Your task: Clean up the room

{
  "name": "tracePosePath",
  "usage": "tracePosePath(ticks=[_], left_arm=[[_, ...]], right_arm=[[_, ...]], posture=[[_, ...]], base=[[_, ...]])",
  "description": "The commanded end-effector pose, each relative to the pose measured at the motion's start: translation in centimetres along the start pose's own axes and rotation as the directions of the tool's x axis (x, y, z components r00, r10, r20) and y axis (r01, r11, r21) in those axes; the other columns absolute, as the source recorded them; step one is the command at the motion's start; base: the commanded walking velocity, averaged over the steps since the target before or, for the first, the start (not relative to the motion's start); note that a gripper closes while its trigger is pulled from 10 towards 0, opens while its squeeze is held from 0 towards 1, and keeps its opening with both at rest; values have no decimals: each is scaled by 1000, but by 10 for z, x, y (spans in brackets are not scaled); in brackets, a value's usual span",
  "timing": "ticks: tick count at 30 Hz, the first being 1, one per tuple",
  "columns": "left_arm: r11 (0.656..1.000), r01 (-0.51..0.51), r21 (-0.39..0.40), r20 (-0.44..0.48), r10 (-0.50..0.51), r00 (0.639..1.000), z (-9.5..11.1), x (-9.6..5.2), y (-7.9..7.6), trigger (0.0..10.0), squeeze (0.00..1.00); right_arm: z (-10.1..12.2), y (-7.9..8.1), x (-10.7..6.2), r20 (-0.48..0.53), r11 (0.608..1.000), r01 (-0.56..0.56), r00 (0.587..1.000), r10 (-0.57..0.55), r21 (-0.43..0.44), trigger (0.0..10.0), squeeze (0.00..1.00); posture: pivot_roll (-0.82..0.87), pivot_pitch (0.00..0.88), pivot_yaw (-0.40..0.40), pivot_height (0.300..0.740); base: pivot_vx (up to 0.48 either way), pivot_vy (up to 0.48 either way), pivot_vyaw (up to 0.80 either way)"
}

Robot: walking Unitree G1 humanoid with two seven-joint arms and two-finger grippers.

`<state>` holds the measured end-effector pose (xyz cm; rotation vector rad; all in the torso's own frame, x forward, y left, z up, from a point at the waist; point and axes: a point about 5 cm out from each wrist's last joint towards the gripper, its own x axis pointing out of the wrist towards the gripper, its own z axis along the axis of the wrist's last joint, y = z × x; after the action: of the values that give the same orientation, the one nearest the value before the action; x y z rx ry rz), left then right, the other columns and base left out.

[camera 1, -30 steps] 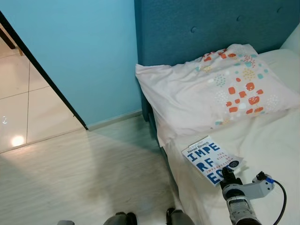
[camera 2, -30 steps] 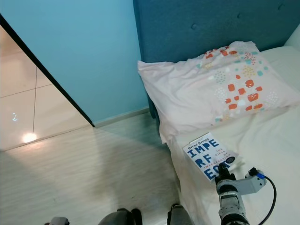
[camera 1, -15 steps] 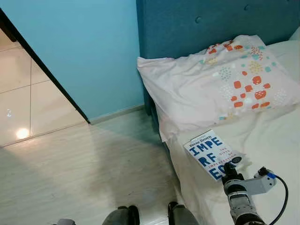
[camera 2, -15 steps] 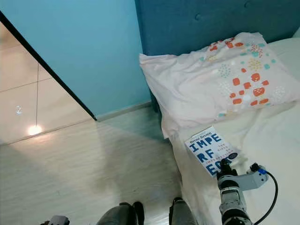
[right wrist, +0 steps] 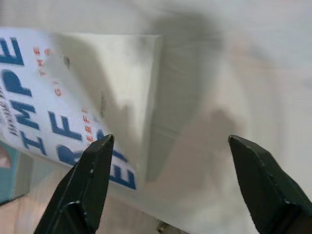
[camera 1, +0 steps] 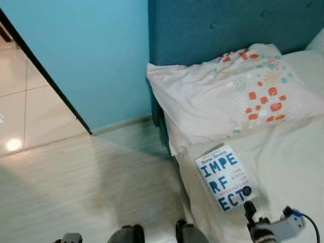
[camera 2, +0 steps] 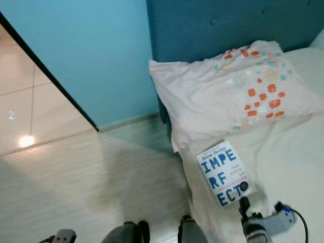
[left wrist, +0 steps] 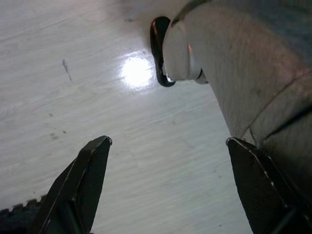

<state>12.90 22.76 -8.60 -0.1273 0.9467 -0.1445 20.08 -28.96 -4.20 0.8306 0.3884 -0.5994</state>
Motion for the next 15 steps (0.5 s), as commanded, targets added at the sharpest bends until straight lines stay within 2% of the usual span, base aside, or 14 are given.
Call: tracePosePath(ticks=[1,3,6,7,8,9,11,12,13,14,15], left_arm=[[997,67,-33,-59,-69,996,-17,7,-26,10000,0],[997,67,-33,-59,-69,996,-17,7,-26,10000,0],[998,51,-40,-70,-54,996,-16,10,-26,10000,0],[998,39,-45,-73,-42,996,-13,11,-26,10000,0],[998,39,-45,-73,-42,996,-13,11,-26,10000,0],[999,21,-50,-75,-25,997,-10,13,-25,10000,0],[999,8,-52,-77,-12,997,-7,15,-25,10000,0],[999,-16,-47,-62,13,998,-2,16,-23,10000,0],[999,-16,-47,-62,13,998,-2,16,-23,10000,0],[995,-77,-65,-24,75,997,10,18,-17,10000,0],[995,-77,-65,-24,75,997,10,18,-17,10000,0]], right_arm=[[-12,-29,-14,-60,996,93,994,-93,-13,10000,1000],[-12,-29,-14,-60,996,93,994,-93,-13,10000,1000],[-14,-37,-17,-72,992,125,989,-125,-14,10000,1000],[-17,-35,-17,-96,991,125,987,-128,-35,10000,773],[-17,-35,-17,-96,991,125,987,-128,-35,10000,773],[-20,-29,-15,-120,992,108,986,-114,-63,10000,0],[-23,-24,-13,-136,992,93,985,-104,-83,10000,0],[-26,-14,-10,-151,995,50,987,-63,-90,10000,0],[-26,-14,-10,-151,995,50,987,-63,-90,10000,0],[-32,0,-6,-182,994,-21,983,1,-108,10000,0],[-32,0,-6,-182,994,-21,983,1,-108,10000,0]], posture=[[109,235,-25,740],[109,235,-25,740],[97,188,-39,740],[87,156,-44,740],[87,156,-44,740],[80,134,-47,740],[78,128,-48,740],[68,100,-58,740],[68,100,-58,740],[47,65,-73,740],[47,65,-73,740]], base=[[0,0,0],[0,0,0],[0,0,0],[0,0,0],[0,0,0],[0,0,0],[0,0,0],[0,0,0],[0,0,0],[0,0,0],[0,0,0]])
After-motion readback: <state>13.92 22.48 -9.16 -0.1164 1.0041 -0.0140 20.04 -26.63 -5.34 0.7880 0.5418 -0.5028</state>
